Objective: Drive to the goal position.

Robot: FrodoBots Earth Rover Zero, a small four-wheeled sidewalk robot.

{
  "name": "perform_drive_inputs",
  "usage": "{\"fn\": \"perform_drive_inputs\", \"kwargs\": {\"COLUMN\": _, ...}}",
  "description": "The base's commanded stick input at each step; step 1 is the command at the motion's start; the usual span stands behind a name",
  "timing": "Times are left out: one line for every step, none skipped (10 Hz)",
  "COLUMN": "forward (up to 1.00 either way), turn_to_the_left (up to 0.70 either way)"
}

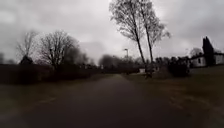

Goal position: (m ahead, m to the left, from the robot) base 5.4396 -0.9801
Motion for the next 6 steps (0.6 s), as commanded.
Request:
{"fn": "perform_drive_inputs", "kwargs": {"forward": 1.00, "turn_to_the_left": 0.00}}
{"fn": "perform_drive_inputs", "kwargs": {"forward": 1.00, "turn_to_the_left": 0.00}}
{"fn": "perform_drive_inputs", "kwargs": {"forward": 1.00, "turn_to_the_left": 0.00}}
{"fn": "perform_drive_inputs", "kwargs": {"forward": 1.00, "turn_to_the_left": 0.00}}
{"fn": "perform_drive_inputs", "kwargs": {"forward": 1.00, "turn_to_the_left": 0.00}}
{"fn": "perform_drive_inputs", "kwargs": {"forward": 1.00, "turn_to_the_left": 0.00}}
